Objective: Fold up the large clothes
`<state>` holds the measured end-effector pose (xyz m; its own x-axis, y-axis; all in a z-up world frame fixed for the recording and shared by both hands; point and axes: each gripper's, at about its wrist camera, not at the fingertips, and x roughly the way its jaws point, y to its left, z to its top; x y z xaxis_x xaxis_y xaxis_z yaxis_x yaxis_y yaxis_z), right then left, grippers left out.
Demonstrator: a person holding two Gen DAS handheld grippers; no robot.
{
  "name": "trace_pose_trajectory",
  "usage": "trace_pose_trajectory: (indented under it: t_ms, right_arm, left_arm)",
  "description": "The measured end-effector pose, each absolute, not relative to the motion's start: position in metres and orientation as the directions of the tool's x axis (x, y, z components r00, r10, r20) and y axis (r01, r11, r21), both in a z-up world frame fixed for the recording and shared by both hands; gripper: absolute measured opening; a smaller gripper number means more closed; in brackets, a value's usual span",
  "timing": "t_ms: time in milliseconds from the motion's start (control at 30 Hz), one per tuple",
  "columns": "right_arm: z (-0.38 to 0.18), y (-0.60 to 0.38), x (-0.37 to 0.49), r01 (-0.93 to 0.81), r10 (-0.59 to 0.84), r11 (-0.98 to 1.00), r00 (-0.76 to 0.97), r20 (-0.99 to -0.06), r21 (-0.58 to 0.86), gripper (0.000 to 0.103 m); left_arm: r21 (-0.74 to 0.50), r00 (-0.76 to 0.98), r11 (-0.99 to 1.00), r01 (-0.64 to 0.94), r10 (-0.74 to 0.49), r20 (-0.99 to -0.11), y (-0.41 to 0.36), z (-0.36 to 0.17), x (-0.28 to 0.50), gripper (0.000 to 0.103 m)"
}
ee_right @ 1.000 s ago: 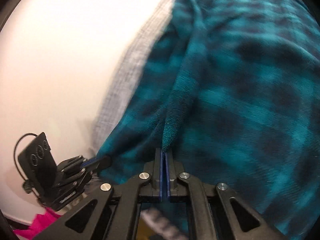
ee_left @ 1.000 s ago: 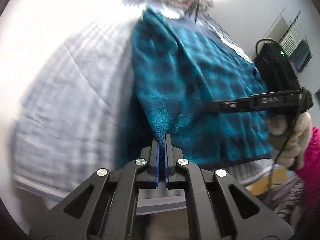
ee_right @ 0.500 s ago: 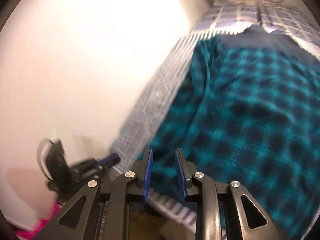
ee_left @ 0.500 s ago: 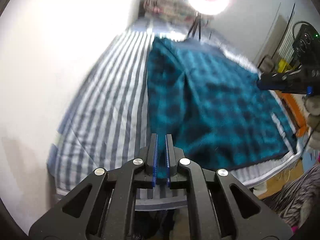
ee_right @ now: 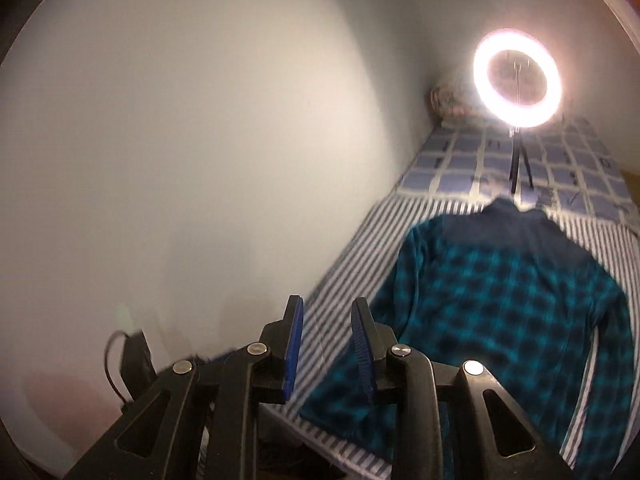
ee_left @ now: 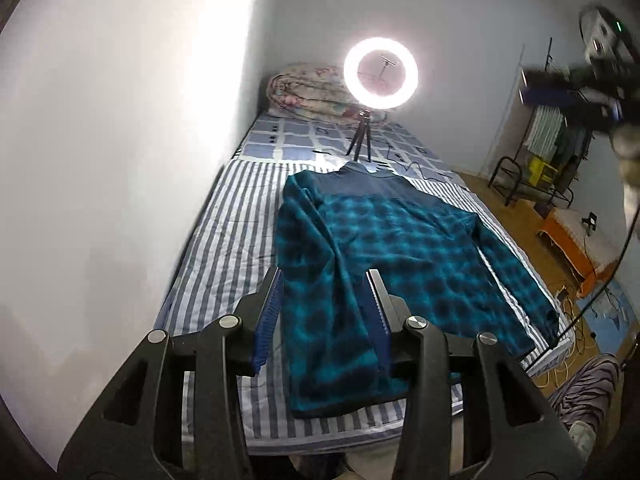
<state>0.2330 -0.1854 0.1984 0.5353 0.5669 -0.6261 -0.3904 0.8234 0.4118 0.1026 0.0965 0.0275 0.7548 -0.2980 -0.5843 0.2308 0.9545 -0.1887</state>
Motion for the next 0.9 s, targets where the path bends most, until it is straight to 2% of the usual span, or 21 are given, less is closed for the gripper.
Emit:
trace_pose_trajectory:
  t_ms: [200,267,333,433,633,900]
  right_arm:
    - [0.245,-0.198,0.260,-0.402,0.625,0.779,0.555,-0.549,0.480,0.027]
    - [0.262,-0.200,0.267,-0.399,0.624,0.779,0.570,-0.535,0.483,0.027]
    - [0.279,-0.196,0.272,-0.412,0.578,0.816,0.619,-0.532,0.407,0.027]
    - [0.280,-0.190,0.287,-0.404,0.514,0.857,0.661,-0.546,0.319,0.030]
    - [0.220,-0.181,0.353,-0.361,0.468,0.882,0.600,-0.649,0.303,0.031]
    - [0.096,-0.182,0.473,-0.254,0.445,0.895,0.465,-0.765,0.367,0.032]
  left_arm:
    - [-0.272,0.723,0.929,0.250,-0.366,-0.586,0.092,0.032,0.122,0.042]
    - [-0.249,0.717,0.933,0.261,-0.360,-0.597,0.089,0.035,0.126,0.042]
    - [-0.223,0.725,0.939,0.264,-0.345,-0.596,0.085,0.038,0.128,0.043]
    - [-0.247,0.719,0.932,0.264,-0.361,-0.595,0.085,0.035,0.137,0.054]
    - [-0.315,0.613,0.909,0.273,-0.416,-0.672,0.053,-0.027,0.170,0.054]
    - [-0.393,0.460,0.889,0.234,-0.458,-0.761,0.012,-0.117,0.208,0.054]
